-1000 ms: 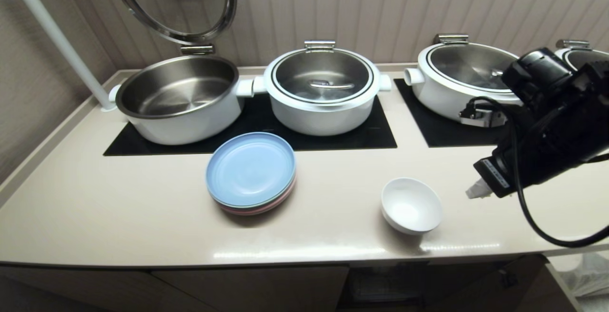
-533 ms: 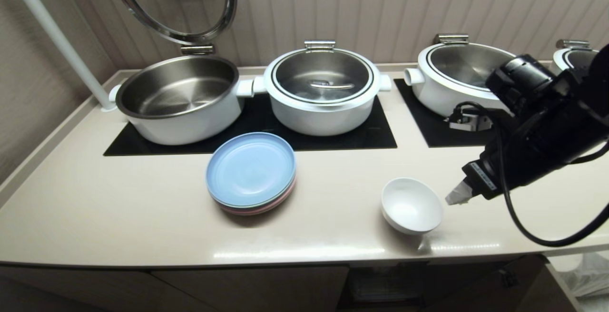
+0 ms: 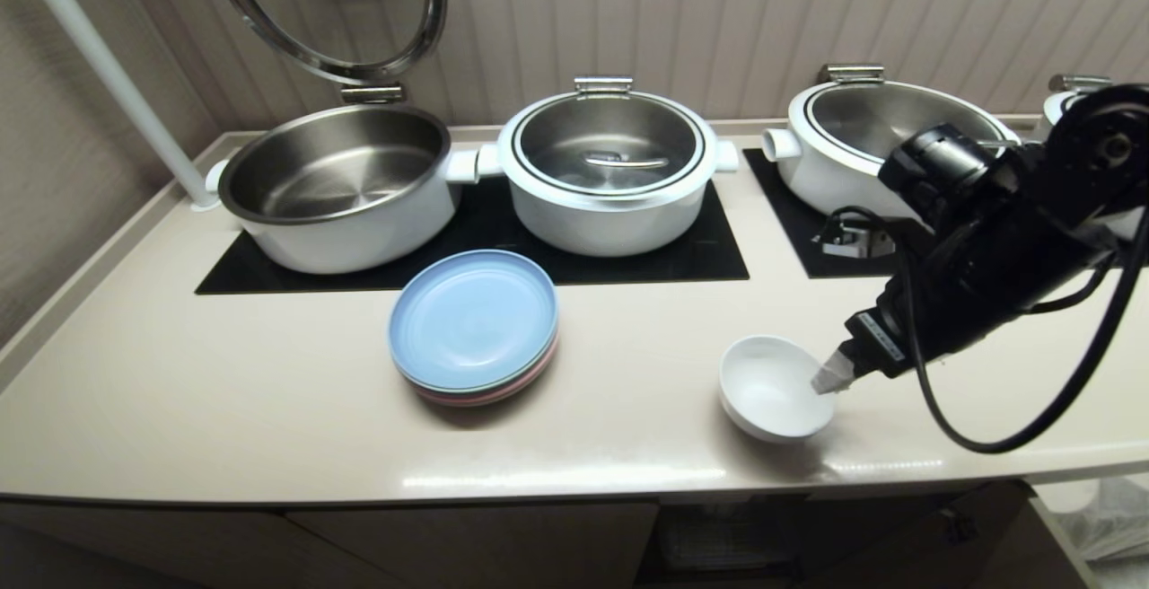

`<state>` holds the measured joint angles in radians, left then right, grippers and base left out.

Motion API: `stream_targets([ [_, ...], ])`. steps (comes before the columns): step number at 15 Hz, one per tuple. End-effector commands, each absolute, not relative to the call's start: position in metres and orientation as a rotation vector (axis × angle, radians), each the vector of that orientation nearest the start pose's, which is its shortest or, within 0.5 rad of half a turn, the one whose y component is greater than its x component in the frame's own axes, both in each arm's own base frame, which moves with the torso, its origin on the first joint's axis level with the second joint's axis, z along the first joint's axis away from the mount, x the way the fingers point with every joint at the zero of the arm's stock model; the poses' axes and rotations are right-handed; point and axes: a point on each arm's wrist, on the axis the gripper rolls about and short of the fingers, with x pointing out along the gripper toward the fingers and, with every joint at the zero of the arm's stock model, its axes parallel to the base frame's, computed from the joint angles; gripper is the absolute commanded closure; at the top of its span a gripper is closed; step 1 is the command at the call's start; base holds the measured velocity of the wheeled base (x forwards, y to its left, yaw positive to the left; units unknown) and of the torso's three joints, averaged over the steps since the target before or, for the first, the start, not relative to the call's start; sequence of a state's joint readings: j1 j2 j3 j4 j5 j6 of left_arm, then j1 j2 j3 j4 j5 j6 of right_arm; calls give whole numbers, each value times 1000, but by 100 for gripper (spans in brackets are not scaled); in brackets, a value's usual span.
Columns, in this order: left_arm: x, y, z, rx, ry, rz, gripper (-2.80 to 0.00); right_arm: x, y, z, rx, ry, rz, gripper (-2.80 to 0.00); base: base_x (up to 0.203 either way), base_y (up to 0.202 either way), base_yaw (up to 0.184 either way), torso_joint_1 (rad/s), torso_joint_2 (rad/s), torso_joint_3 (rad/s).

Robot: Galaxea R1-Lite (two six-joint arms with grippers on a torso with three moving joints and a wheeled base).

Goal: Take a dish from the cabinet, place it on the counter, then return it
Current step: Pick up the bowl from the table

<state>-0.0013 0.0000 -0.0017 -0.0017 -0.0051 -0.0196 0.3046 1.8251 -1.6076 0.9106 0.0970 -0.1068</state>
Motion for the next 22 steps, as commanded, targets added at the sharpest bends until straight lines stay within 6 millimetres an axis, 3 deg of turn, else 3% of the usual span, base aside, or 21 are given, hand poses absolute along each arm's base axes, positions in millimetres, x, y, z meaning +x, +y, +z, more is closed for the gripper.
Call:
stream_targets([
  [1,-23,0,76,-20,-3,-8,0,307,101,222,-219,1142,425,-280,0,0,0,0,0,0],
  [8,-23,0,76,-20,-3,-6,0,338,120,195,-284,1185,387,-280,0,0,0,0,0,0],
  [22,-23,0,76,-20,-3,-6,0,342,121,182,-278,1225,386,-280,0,0,0,0,0,0],
])
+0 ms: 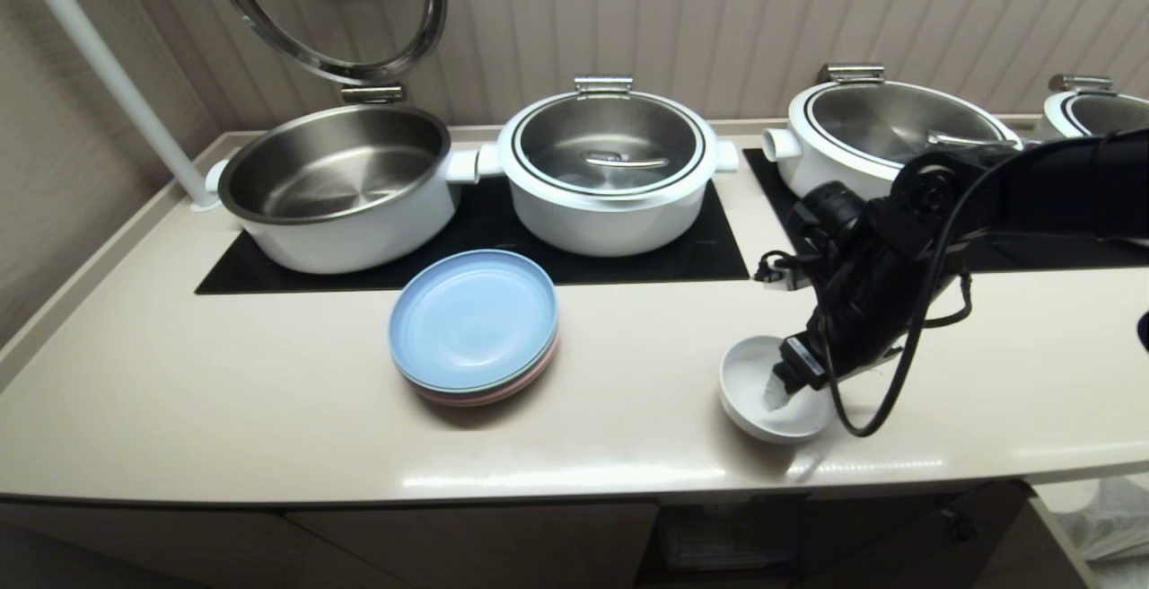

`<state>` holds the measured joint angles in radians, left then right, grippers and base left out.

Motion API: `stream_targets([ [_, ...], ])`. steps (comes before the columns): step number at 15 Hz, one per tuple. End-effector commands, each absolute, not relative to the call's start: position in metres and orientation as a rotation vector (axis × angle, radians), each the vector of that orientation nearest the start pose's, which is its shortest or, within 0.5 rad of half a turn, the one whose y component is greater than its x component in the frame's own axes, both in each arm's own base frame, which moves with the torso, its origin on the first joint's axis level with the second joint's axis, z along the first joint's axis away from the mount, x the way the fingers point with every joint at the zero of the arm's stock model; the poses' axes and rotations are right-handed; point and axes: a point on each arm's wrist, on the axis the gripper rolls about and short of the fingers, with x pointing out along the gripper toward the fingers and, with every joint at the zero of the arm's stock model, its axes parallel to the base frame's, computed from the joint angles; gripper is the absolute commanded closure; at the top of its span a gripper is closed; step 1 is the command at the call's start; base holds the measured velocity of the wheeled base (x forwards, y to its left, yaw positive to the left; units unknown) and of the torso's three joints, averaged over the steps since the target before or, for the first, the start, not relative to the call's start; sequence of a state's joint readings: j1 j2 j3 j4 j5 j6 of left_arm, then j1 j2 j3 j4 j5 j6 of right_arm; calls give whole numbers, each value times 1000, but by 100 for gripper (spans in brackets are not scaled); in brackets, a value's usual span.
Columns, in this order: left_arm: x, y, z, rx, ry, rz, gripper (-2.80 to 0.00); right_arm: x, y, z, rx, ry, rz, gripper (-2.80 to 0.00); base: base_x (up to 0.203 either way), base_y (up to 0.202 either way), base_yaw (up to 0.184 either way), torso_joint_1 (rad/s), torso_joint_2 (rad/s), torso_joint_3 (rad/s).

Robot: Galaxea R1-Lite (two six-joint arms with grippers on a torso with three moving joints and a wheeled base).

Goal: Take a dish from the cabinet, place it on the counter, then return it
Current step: Pick up the bowl from the table

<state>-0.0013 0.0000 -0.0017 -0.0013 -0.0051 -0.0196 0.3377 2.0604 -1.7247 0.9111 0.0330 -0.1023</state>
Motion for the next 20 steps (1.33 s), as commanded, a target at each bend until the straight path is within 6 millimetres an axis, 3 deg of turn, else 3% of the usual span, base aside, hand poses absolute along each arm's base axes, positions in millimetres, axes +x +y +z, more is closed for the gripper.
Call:
stream_targets([
  [1,-23,0,76,-20,-3,-6,0,343,121,182,-277,1220,386,-280,0,0,0,0,0,0],
  [6,-23,0,76,-20,-4,-5,0,342,121,180,-267,1227,376,-280,0,0,0,0,0,0],
  [7,-23,0,76,-20,-3,-8,0,342,121,180,-267,1227,376,0,0,0,0,0,0,0],
  [20,-23,0,76,-20,-3,-6,0,341,120,180,-266,1221,373,0,0,0,0,0,0,0],
])
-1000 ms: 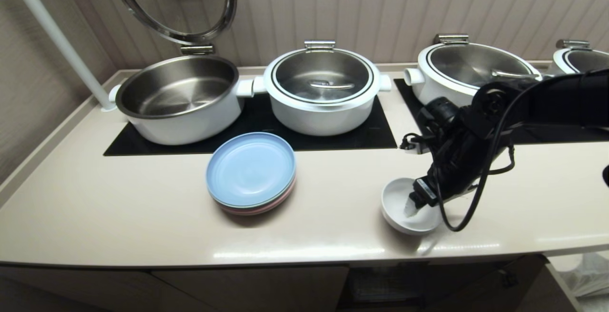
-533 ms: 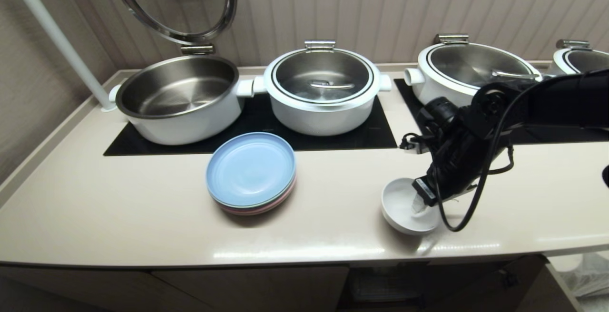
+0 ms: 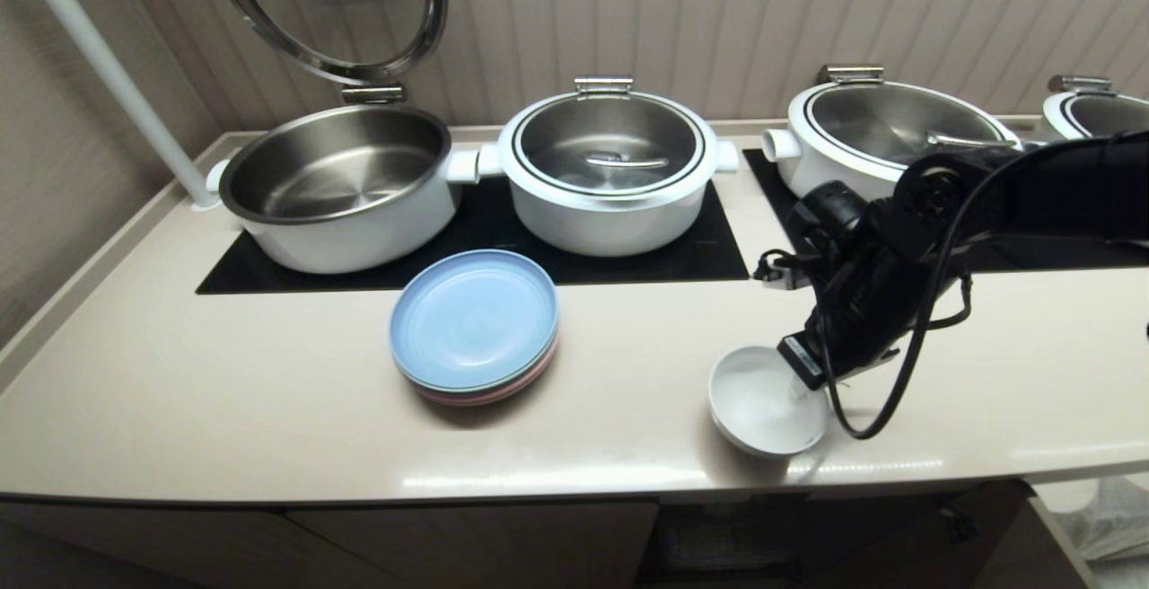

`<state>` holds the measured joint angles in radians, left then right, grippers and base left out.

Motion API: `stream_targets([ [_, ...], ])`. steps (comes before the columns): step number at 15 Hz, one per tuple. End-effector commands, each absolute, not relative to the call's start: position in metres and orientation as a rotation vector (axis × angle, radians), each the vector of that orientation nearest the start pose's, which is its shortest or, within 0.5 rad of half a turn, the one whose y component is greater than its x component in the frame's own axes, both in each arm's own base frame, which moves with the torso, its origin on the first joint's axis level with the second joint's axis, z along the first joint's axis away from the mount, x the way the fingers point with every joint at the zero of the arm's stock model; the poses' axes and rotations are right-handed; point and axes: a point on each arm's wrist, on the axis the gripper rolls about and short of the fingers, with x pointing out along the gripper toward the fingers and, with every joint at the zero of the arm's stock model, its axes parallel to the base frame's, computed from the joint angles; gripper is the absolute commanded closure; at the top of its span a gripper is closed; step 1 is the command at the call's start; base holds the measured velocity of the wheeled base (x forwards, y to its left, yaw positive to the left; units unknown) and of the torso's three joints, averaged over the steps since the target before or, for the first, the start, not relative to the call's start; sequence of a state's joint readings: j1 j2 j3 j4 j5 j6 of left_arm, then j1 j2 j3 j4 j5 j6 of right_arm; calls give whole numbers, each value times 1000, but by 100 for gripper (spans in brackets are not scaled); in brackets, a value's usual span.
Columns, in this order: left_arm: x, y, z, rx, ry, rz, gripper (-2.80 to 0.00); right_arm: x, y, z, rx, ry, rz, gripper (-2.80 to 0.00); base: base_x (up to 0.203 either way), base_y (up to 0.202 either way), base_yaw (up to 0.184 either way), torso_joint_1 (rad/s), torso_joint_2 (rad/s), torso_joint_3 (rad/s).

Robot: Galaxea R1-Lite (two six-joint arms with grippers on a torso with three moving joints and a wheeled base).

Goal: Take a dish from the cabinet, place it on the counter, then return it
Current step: Pick up the bowl from the table

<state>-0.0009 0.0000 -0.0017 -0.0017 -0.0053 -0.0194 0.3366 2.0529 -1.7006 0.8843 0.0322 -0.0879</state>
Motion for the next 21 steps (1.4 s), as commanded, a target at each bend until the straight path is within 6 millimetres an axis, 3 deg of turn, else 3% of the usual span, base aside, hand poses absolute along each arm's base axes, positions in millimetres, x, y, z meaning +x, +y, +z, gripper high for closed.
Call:
stream_targets([
  [1,-23,0,76,-20,-3,-6,0,340,119,181,-267,1219,372,0,0,0,0,0,0,0],
  [6,-23,0,76,-20,-3,-5,0,333,117,187,-266,1212,370,0,0,0,0,0,0,0],
  [14,-23,0,76,-20,-3,-6,0,311,109,212,-255,1147,372,0,0,0,0,0,0,0],
  [21,-23,0,76,-20,-3,-7,0,296,103,211,-232,1002,374,0,0,0,0,0,0,0],
])
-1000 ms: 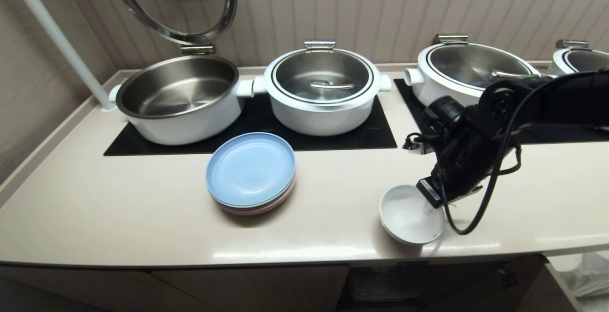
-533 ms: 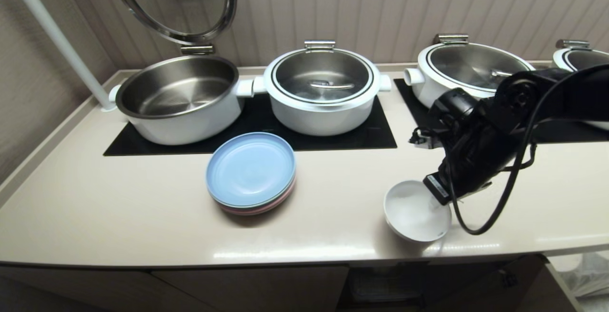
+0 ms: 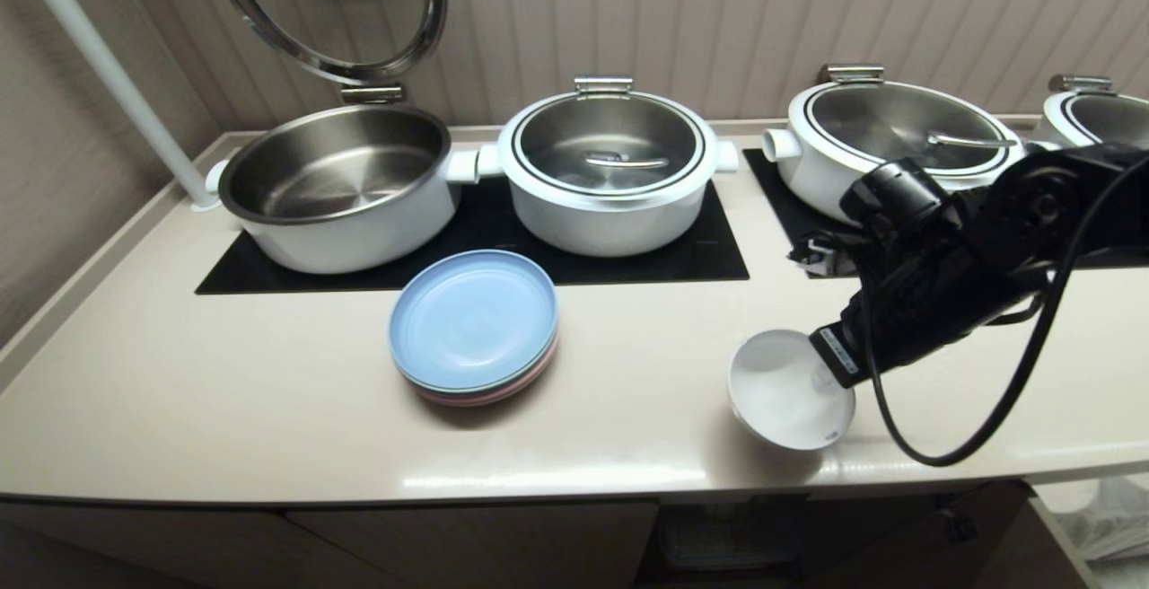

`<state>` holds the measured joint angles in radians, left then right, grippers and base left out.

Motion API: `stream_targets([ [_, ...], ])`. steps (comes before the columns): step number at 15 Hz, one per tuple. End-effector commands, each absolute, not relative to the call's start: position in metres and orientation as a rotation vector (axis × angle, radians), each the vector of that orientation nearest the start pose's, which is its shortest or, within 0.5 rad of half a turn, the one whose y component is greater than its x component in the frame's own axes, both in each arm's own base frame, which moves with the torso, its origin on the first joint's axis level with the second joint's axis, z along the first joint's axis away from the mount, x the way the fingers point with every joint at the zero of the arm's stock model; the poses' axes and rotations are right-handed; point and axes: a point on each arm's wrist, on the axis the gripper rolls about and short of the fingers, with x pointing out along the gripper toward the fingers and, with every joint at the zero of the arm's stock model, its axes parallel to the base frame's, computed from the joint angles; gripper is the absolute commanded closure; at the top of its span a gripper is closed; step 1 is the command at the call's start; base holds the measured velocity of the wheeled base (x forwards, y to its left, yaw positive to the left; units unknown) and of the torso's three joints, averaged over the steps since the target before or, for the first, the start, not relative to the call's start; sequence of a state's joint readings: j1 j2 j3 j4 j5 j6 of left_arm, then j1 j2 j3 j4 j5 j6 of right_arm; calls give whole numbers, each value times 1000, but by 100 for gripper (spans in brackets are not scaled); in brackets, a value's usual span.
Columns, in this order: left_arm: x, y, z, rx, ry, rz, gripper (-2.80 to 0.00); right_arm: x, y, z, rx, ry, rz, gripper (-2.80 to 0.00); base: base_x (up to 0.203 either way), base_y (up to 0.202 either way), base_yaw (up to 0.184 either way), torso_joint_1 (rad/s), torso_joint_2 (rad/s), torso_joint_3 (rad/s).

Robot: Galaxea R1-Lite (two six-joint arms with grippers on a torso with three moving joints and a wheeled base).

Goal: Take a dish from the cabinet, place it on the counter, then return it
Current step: Pick up the bowl from the table

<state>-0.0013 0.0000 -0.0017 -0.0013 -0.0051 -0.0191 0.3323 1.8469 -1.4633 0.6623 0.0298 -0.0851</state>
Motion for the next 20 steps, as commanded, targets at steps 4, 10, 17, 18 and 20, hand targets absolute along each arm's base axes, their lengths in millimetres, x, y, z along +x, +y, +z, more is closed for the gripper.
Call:
stream_targets([
  [4,-23,0,76,-20,-3,-7,0,283,93,223,-215,976,358,0,0,0,0,0,0,0],
  [10,-23,0,76,-20,-3,-8,0,246,80,242,-140,1033,316,0,0,0,0,0,0,0],
  [17,-23,0,76,-20,-4,-6,0,193,65,257,-102,1108,396,0,0,0,0,0,0,0],
  [18,-23,0,76,-20,-3,-7,0,184,63,259,-104,1130,402,0,0,0,0,0,0,0],
  [20,-23,0,76,-20,-4,-8,0,168,58,261,-105,1125,405,0,0,0,0,0,0,0],
])
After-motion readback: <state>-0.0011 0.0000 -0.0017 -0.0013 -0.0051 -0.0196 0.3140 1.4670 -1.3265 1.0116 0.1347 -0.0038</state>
